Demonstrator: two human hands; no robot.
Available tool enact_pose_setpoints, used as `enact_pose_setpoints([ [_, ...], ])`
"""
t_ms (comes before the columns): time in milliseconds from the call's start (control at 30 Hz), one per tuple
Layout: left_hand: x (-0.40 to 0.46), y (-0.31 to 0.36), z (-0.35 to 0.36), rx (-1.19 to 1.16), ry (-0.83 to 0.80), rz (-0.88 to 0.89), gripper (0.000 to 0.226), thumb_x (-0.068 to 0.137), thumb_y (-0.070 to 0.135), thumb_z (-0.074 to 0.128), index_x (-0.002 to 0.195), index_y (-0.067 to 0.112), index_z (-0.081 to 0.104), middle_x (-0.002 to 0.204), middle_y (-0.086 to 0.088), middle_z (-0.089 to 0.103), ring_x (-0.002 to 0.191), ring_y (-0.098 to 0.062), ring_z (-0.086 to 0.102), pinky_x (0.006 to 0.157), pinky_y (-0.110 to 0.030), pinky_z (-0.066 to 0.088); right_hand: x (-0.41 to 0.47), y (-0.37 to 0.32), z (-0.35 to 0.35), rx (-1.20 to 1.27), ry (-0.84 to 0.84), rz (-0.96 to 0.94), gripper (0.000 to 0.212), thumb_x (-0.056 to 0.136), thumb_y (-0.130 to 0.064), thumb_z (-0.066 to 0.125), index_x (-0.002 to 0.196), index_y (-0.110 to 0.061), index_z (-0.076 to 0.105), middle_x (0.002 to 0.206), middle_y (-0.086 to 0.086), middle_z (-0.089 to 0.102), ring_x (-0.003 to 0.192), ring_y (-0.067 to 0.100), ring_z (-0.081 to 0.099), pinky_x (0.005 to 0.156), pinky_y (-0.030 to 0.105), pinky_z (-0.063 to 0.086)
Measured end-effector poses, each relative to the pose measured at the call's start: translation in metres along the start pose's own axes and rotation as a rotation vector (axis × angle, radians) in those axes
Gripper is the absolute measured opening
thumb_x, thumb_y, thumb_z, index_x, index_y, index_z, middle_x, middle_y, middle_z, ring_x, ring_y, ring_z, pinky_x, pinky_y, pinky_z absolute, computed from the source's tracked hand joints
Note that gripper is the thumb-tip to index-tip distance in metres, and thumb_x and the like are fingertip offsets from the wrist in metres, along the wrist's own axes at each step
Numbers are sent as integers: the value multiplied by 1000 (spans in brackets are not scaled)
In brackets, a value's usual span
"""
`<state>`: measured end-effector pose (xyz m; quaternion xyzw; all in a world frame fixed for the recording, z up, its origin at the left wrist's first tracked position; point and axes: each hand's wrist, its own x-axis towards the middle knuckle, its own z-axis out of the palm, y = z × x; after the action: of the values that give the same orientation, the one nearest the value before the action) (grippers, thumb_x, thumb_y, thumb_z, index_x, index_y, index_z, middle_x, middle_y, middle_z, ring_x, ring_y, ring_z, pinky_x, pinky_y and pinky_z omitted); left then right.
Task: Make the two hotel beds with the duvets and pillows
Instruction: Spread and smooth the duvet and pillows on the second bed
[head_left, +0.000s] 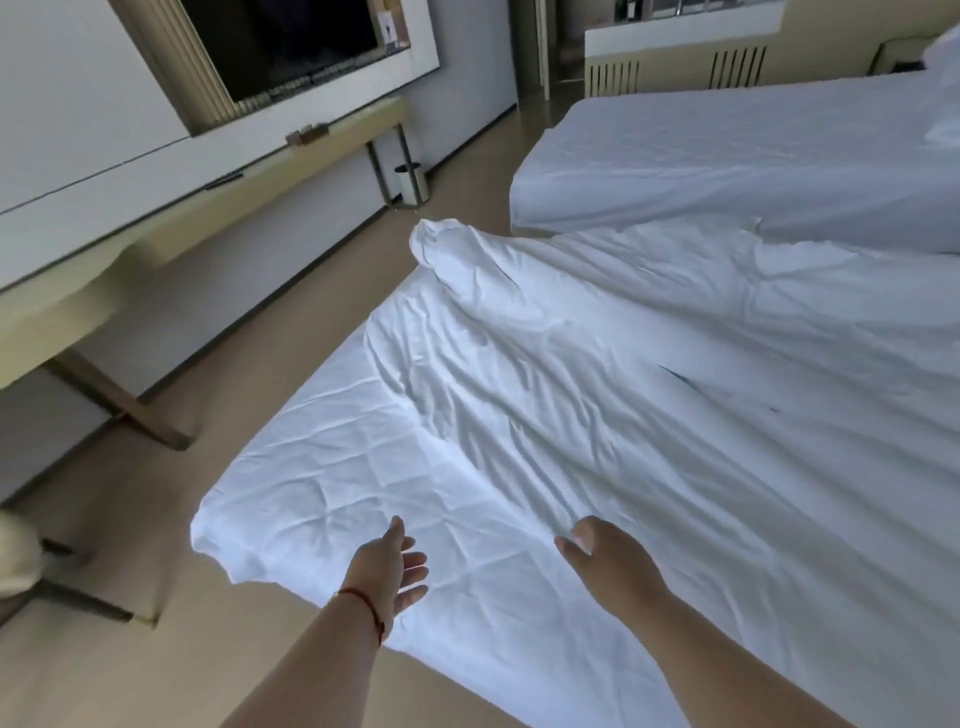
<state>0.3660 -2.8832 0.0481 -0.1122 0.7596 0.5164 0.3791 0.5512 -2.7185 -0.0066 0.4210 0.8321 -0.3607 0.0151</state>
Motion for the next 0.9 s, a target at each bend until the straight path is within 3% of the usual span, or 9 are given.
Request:
enact_pose_setpoints([
  [133, 61, 51, 6, -8, -8, -4, 37, 100, 39, 46, 96, 4, 59, 87, -13, 62, 74, -24, 59, 65, -37, 53, 75, -36, 24, -2, -67, 39, 44, 96, -51, 40, 122, -19, 52, 118, -5, 60, 109, 16, 56, 77, 25, 37],
  [500, 238, 118, -27, -38, -54, -165, 39, 98, 40, 51, 98, 2, 59, 93, -17, 65, 80, -27, 63, 69, -38, 54, 252, -115, 112, -103, -62, 42, 67, 87, -53, 56, 142, -23, 34, 137, -3, 41, 129, 18, 38, 102, 29, 38],
  [633, 307, 146, -48, -63, -104, -181, 40, 97, 40, 53, 101, 1, 59, 95, -17, 64, 84, -28, 63, 70, -39, 53, 305, -138, 152, -237, -12, 47, 87, 83, -56, 59, 151, -27, 13, 153, -1, 24, 141, 21, 24, 114, 32, 26],
  [700, 345, 158, -59, -79, -140, -189, 40, 96, 40, 54, 102, 1, 59, 96, -17, 63, 85, -29, 63, 72, -40, 53, 336, -148, 169, -285, 26, 77, 90, 81, -55, 63, 151, -29, 13, 152, -1, 27, 141, 20, 24, 115, 31, 24],
  [800, 402, 182, -73, -100, -222, -185, 43, 94, 40, 57, 108, -1, 57, 101, -18, 61, 88, -30, 62, 76, -42, 52, 377, -165, 178, -356, 196, 135, 68, 88, -43, 59, 147, -34, 27, 141, -7, 43, 132, 14, 39, 107, 25, 32],
  [900, 450, 207, -82, -156, -268, -225, 55, 92, 45, 59, 121, -1, 52, 112, -21, 58, 96, -31, 61, 91, -44, 49, 386, -181, 172, -210, 193, 279, 43, 94, -40, 53, 136, -32, 48, 133, -7, 56, 121, 16, 53, 95, 25, 41],
])
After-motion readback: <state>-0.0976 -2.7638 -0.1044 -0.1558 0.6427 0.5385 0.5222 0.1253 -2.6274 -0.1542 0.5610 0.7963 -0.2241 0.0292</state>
